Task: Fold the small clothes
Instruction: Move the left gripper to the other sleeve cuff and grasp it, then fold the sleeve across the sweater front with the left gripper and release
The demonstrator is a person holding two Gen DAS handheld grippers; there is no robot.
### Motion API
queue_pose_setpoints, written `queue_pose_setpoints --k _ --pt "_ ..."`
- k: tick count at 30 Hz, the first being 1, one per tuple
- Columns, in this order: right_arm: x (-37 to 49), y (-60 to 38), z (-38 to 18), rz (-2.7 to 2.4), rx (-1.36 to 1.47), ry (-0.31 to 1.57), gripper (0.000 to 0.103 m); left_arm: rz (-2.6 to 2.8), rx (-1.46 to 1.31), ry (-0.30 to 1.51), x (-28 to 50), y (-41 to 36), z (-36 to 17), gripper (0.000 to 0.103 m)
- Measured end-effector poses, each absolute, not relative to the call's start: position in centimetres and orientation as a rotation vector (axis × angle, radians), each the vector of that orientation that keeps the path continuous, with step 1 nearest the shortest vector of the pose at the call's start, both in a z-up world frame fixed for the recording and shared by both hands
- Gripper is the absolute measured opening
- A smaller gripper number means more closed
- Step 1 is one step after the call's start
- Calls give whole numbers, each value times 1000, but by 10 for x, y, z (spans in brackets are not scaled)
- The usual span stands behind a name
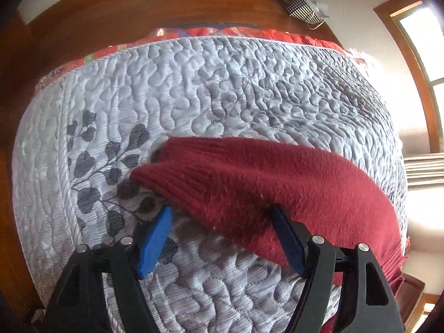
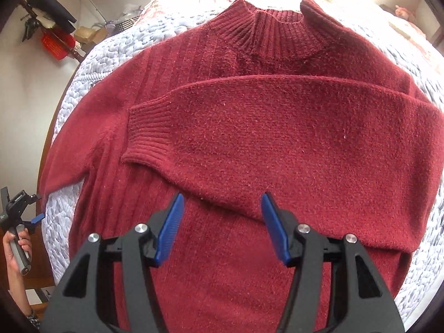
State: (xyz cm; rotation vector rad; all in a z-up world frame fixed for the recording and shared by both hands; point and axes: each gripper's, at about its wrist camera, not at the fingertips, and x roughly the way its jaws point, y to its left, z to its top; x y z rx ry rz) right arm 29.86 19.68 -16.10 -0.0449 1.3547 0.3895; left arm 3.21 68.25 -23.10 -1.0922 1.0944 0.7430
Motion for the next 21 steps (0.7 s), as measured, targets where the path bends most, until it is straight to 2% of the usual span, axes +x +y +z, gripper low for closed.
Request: queue_pose_setpoints --k 2,4,6,7,8,9,12,21 --pt "300 197 -163 382 -43 1361 58 733 -1142 1090 35 690 -242 73" --pt "300 198 -164 381 -42 1364 58 728 -1193 1065 36 695 -251 65" --pt "300 199 -164 381 -49 1362 58 735 -1223 1036 35 699 -255 43" --pt "299 199 -164 381 -55 1360 58 735 -1229 1021 35 701 -255 36" --pt "299 199 -163 379 -60 1358 58 735 -1229 1005 36 702 -253 22" --pt "298 198 -162 378 -62 1355 58 743 -1214 994 39 702 -250 13" --pt "296 193 -158 377 -55 1349 58 743 -1116 943 47 698 -226 7" --pt "291 165 -146 352 -31 1325 60 625 -840 794 96 649 -145 7"
